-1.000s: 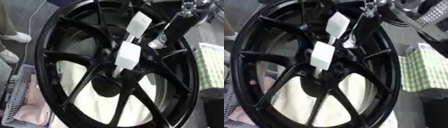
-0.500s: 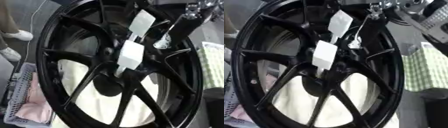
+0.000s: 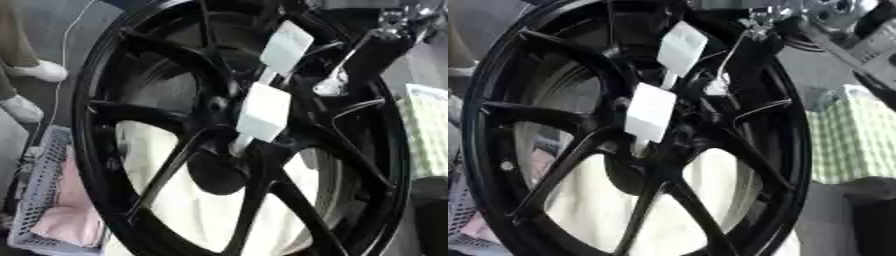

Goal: Pull the pin out of the wheel hub.

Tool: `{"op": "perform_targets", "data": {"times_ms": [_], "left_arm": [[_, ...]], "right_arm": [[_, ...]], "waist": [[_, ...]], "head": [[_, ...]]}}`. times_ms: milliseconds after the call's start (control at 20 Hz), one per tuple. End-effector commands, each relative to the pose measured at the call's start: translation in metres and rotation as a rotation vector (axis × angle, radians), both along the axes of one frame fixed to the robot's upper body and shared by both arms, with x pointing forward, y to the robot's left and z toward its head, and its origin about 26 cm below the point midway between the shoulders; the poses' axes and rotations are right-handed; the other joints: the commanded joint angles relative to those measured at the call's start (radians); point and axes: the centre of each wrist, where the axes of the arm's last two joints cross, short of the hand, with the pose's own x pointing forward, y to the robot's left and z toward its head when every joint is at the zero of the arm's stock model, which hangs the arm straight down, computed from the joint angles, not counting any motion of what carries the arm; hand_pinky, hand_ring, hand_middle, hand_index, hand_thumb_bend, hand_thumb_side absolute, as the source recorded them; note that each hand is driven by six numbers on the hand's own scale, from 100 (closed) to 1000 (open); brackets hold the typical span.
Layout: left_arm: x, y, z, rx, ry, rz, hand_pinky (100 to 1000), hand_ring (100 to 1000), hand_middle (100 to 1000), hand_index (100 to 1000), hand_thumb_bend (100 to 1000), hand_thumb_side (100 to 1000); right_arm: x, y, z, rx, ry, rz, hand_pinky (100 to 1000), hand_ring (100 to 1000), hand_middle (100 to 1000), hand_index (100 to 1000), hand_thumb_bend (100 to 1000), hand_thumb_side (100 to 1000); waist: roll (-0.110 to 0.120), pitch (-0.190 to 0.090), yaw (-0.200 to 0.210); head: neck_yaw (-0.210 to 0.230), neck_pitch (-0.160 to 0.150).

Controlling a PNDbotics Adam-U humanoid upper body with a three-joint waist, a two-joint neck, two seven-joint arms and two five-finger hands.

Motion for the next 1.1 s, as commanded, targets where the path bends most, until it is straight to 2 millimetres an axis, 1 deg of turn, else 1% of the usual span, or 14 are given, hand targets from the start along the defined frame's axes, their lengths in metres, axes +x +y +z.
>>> {"op": "perform_targets", "data": {"times_ms": [50,250,400,600,750,800,850,1100], "left_arm": [[-0.0033,-0.0011,0.0063,0.014,-0.025,-0.009,650,585,571,805,100,755],[-0.0032,-0.0019,0.0057,0.014,-0.022,-0.013,650,585,571,805,100,756],[-0.0032,-0.0019,0.0055,0.015,-0.021,-0.014,650,585,571,805,100,756],[-0.0032,-0.0022,0.0051,0.014,-0.019,-0.015,651,585,572,805,100,757],[-0.0033,-0.0022,0.0045,0.012,-0.016,-0.015,651,586,572,805,100,757],[-0.0033,-0.0022,0.0044,0.012,-0.015,-0.015,651,586,572,805,100,757],[-0.0033,-0.0023,0.0042,0.012,-0.014,-0.015,651,586,572,805,100,757],[-0.0033,-0.0027,0.0035,0.008,-0.012,-0.017,652,586,573,806,100,759]], "right_arm": [[-0.0064,-0.0073,0.0113,-0.010,-0.054,-0.041,876,939,887,882,405,100],[-0.0070,-0.0080,0.0128,0.000,-0.073,-0.050,866,931,855,846,367,100],[-0.0072,-0.0079,0.0134,0.004,-0.082,-0.052,863,929,840,829,356,100],[-0.0077,-0.0066,0.0148,0.018,-0.091,-0.044,847,902,782,777,273,100],[-0.0077,-0.0050,0.0151,0.043,-0.091,-0.026,831,874,705,711,196,100],[-0.0077,-0.0043,0.0151,0.055,-0.089,-0.018,828,869,689,699,185,100],[-0.0077,-0.0035,0.0151,0.065,-0.087,-0.010,822,857,651,675,164,100],[-0.0071,-0.0007,0.0136,0.094,-0.074,0.017,802,819,542,597,130,100]], "waist": [[0.011,-0.017,0.000],[0.011,-0.016,0.000],[0.011,-0.016,0.000],[0.011,-0.016,-0.001],[0.011,-0.015,-0.003],[0.011,-0.015,-0.003],[0.011,-0.016,-0.003],[0.011,-0.014,-0.003]], "head": [[0.001,-0.014],[0.001,-0.018],[0.001,-0.019],[0.001,-0.019],[0.001,-0.018],[0.002,-0.019],[0.002,-0.019],[0.000,-0.022]]}}
